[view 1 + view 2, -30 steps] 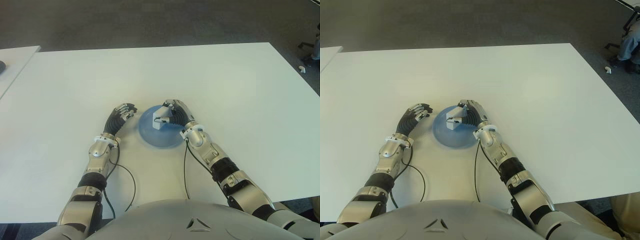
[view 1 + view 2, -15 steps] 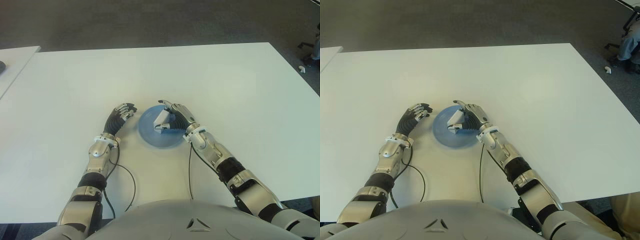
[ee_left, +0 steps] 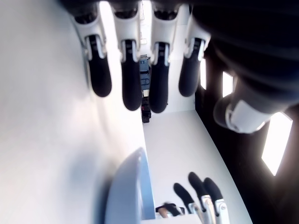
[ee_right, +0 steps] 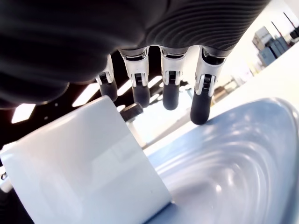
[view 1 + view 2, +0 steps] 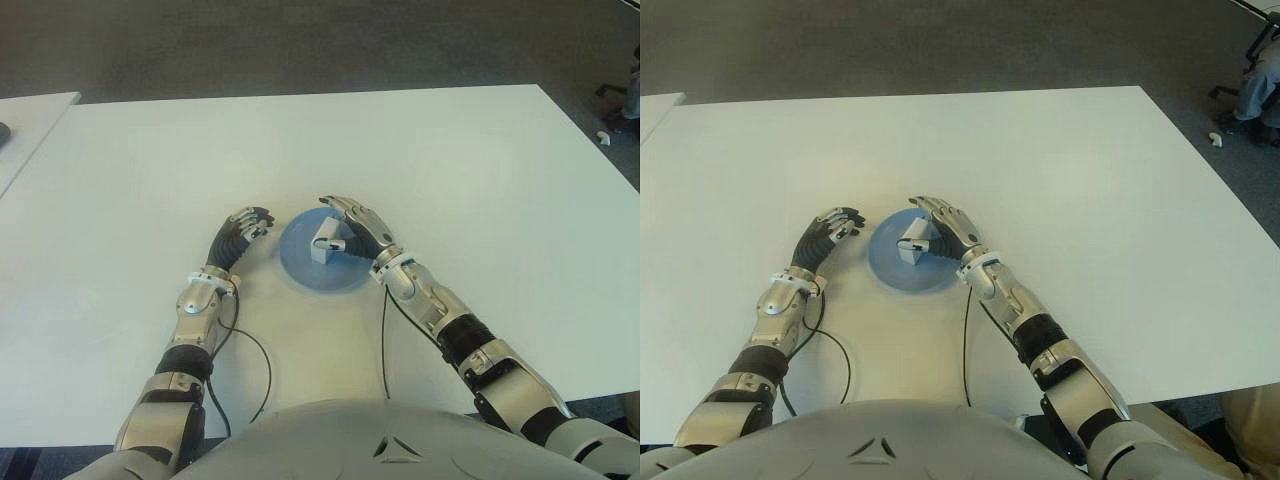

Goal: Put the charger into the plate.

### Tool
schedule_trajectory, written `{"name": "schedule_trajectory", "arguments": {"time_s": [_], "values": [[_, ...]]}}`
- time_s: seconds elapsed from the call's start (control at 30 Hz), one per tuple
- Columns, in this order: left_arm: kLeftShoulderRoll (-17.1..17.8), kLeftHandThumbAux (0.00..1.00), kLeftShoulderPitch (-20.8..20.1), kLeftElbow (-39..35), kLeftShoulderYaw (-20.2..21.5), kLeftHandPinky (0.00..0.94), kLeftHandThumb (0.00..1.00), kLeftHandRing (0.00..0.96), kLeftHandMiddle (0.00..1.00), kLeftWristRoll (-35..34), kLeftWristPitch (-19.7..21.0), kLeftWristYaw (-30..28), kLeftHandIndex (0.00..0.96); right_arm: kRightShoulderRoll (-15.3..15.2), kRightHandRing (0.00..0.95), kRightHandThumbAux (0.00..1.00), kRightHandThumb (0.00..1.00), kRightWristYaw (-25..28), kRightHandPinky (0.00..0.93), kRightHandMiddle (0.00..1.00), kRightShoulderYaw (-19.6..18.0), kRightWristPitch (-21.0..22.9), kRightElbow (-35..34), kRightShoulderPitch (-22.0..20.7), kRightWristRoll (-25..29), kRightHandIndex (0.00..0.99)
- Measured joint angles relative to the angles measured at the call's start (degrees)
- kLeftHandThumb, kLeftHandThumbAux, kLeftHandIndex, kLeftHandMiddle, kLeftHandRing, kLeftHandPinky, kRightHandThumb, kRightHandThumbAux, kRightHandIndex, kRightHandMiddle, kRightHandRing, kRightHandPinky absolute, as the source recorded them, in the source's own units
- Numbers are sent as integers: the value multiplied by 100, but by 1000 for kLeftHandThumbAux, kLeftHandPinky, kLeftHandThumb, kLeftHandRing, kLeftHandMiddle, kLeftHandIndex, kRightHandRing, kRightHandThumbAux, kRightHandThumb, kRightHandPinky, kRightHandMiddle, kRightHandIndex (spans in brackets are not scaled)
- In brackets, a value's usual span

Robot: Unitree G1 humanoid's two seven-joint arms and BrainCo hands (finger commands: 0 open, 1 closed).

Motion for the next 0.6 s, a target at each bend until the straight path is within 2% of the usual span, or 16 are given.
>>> {"name": "schedule_trajectory", "arguments": {"time_s": [0.3,0.6], "values": [[-3,548,-40,53,-2,314,57,338,365,-5,0,-7,315,-226,0,112,305,42,0,0,-398,-69,-460,126,282,0],[7,541,-57,87,0,317,76,338,361,-9,0,-6,313,-466,0,118,277,124,0,0,-818,-148,-767,225,673,0]]}}
